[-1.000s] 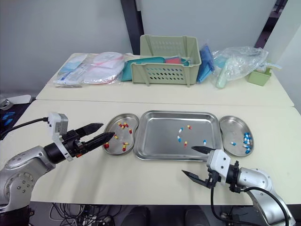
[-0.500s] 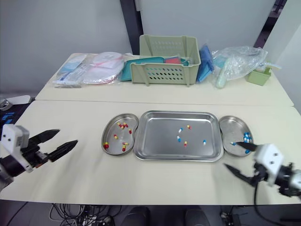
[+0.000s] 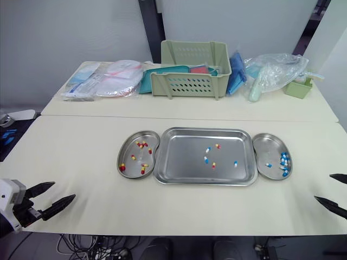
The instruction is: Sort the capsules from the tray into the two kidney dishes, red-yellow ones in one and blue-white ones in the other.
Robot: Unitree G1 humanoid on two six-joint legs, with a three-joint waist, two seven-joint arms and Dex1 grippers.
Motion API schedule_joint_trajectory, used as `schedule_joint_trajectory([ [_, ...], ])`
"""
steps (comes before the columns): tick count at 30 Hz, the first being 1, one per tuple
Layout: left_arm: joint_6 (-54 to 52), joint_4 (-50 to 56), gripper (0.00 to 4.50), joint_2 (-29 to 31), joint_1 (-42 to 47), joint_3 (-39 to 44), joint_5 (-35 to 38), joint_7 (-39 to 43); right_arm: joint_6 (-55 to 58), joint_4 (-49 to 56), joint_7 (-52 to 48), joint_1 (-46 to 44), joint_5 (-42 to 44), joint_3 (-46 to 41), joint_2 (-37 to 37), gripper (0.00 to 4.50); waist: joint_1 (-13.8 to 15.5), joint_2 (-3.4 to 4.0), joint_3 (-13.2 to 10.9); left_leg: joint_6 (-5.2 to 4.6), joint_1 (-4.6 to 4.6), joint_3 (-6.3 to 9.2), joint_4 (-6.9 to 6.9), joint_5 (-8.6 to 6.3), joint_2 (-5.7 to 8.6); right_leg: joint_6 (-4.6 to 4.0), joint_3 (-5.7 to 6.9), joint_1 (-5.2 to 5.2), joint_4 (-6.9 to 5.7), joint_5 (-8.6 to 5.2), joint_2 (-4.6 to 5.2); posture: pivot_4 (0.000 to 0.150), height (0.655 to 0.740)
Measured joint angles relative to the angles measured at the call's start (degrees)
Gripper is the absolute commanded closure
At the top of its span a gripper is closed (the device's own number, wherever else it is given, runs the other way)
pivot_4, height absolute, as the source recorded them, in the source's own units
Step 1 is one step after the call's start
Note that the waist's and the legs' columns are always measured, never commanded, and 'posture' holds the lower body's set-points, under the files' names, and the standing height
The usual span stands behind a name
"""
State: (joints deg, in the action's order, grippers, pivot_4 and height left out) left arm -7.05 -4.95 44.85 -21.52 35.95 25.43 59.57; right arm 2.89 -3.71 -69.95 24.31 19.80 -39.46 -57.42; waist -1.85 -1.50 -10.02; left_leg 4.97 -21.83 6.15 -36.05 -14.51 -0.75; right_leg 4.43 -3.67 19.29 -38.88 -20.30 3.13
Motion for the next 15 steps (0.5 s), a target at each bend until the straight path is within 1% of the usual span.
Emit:
schedule_joint_trajectory([
  [9, 0.2, 1.7, 0.02, -0.01, -2.69, 0.01, 0.62, 1.13, -0.29, -3.34, 0.03, -0.28, -0.82, 0.04, 0.0, 0.0, 0.0, 0.0, 0.0, 0.0, 0.0, 0.0, 0.0, 0.0, 0.0, 0.0, 0.01, -0.01, 0.0, 0.0, 0.0, 0.15, 0.74],
  [11, 0.32, 4.59, 0.02, -0.28, -3.7, 0.0, 1.21, 2.05, -0.31, -3.28, 0.04, -0.23, -0.82, 0.05, 0.01, 0.0, 0.0, 0.0, 0.0, 0.0, -0.01, -0.01, 0.0, 0.0, 0.0, 0.0, -0.01, -0.01, 0.0, 0.0, 0.0, 0.15, 0.74],
  [15, -0.03, 11.51, 0.02, -3.13, -5.2, -1.18, 2.88, 2.48, -0.23, -2.46, 0.09, 0.14, -0.81, 0.05, 0.08, 0.0, 0.01, 0.03, 0.01, 0.0, 0.0, -0.02, 0.0, 0.0, 0.0, 0.0, -0.02, -0.01, 0.01, 0.0, 0.0, 0.15, 0.74],
])
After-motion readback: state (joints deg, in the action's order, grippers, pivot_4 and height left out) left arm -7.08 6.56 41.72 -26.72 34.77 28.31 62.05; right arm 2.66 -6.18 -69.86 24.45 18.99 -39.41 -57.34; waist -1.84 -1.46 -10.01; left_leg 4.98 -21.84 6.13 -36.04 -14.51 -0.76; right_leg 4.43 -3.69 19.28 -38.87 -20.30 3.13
